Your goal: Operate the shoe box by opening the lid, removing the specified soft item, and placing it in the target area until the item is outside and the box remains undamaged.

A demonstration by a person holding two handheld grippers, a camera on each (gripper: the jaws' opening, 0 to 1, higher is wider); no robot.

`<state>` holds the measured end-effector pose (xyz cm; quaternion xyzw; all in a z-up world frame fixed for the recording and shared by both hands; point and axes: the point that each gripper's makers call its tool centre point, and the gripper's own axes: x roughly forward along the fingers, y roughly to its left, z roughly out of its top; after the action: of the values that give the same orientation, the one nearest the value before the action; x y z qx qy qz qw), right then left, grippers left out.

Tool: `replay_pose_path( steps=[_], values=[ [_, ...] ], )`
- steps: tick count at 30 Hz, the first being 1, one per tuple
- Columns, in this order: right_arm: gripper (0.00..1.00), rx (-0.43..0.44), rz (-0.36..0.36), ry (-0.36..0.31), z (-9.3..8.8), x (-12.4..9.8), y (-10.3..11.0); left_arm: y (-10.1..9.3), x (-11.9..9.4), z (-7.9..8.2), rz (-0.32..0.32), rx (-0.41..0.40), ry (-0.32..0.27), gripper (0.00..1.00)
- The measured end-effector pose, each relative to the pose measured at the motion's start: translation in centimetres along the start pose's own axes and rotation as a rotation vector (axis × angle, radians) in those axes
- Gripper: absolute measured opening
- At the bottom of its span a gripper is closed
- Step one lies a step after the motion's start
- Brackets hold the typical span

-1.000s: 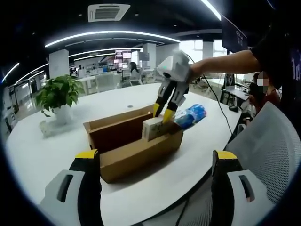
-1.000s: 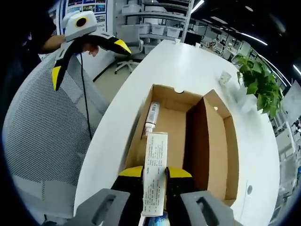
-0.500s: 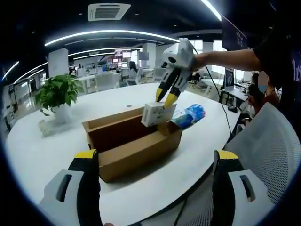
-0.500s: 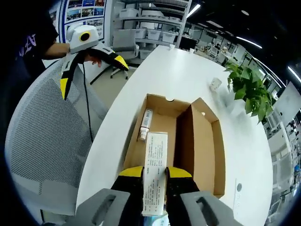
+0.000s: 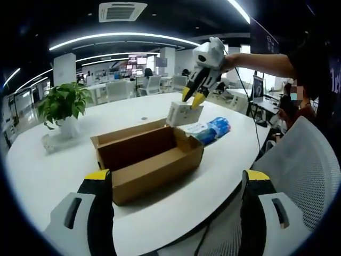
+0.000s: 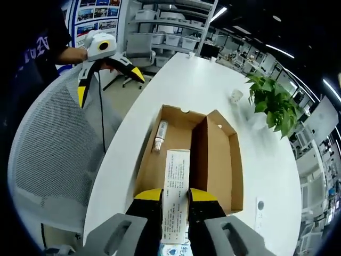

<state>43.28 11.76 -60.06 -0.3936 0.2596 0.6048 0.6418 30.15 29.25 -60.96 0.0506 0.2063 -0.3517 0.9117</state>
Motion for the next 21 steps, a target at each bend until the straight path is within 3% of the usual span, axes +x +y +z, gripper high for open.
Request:
replay_pose_path(
  steps=[9, 21],
  values=[
    [0.12, -0.029, -0.022, 0.025, -2.8, -2.1, -0.9, -0.4, 0.1, -0.2, -0.023, 0.011, 0.008, 0.98],
    [0.12, -0.02, -0.05, 0.07, -7.3, -4.0, -2.1, 0.0, 0.1, 0.0, -0.005, 0.013, -0.007, 0.99]
  ],
)
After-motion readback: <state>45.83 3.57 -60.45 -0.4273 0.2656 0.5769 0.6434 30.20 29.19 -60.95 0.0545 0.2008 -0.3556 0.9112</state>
